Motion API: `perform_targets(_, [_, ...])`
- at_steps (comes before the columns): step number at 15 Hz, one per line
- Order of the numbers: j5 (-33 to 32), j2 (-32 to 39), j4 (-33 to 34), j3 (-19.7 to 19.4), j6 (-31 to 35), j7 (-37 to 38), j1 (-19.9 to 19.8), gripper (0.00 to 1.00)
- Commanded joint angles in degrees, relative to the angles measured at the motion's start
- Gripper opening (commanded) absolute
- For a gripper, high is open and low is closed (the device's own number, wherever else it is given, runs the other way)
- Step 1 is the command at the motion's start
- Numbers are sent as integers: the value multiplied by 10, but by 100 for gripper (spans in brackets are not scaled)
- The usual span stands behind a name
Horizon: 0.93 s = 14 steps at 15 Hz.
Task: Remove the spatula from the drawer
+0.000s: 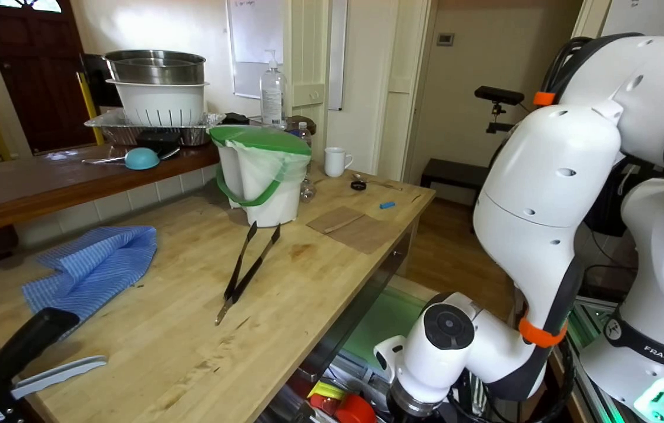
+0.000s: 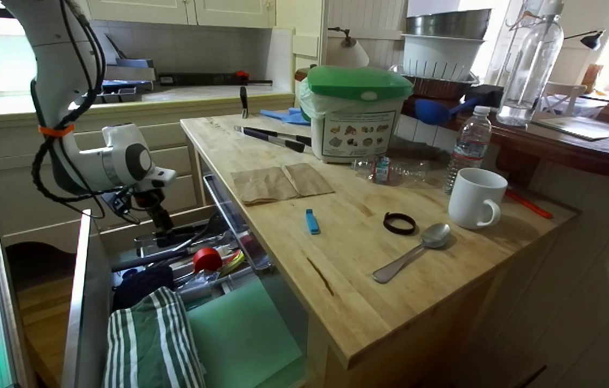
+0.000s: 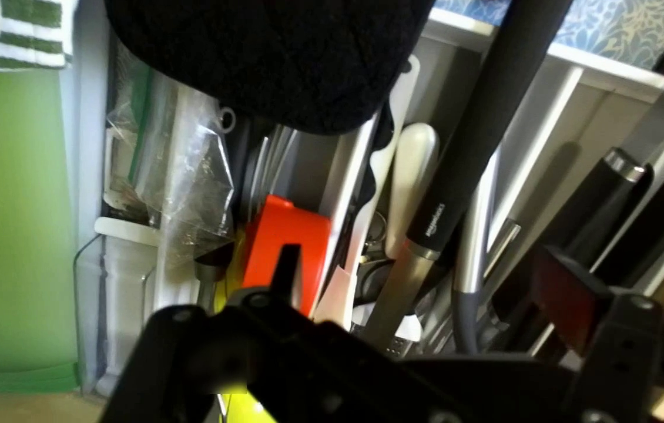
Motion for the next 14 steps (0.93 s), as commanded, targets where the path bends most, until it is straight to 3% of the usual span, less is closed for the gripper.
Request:
perform_targets(1, [5, 72, 61, 18, 44, -4, -21, 100])
perform_targets(4, [6, 116, 108, 30, 38, -4, -30, 100])
perform_targets(11, [5, 191, 211, 25, 26, -3, -15, 78])
perform_targets(12, [5, 198, 223, 26, 23, -3, -15, 82])
perform_targets(13, [101, 206, 222, 33, 28, -89, -8, 83])
perform_targets(14, [127, 214, 231, 37, 25, -110, -7, 81])
